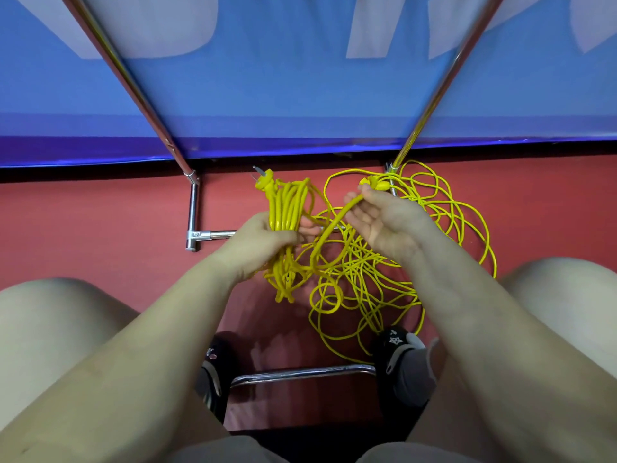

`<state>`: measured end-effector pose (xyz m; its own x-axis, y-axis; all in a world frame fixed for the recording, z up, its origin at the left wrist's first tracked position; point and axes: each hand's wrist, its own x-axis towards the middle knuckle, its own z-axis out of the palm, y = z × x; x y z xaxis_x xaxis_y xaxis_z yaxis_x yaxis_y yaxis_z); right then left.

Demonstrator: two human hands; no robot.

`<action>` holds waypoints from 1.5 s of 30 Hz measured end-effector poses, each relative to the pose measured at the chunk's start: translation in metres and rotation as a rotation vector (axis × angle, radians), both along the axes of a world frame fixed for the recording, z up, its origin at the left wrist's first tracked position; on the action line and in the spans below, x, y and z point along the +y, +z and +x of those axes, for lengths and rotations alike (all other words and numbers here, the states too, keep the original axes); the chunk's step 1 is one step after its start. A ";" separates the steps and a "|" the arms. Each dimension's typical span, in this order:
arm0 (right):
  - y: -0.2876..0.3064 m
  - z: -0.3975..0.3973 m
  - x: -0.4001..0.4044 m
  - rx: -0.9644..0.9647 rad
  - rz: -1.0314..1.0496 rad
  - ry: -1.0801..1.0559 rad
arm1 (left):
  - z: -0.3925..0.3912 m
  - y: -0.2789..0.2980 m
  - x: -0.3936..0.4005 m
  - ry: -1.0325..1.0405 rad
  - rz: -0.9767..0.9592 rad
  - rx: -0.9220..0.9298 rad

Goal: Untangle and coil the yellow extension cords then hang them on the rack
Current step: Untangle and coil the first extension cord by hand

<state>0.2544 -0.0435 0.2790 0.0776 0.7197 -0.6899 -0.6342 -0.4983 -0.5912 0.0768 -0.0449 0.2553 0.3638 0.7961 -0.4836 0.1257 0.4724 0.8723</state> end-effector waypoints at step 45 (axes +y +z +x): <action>-0.009 -0.007 -0.009 -0.868 0.315 0.566 | -0.002 -0.001 0.010 0.342 -0.102 -0.109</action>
<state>0.2474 -0.0523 0.2705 0.0508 0.9400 -0.3374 0.3369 -0.3342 -0.8802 0.0751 -0.0354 0.2546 0.1390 0.8305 -0.5395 -0.1458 0.5560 0.8183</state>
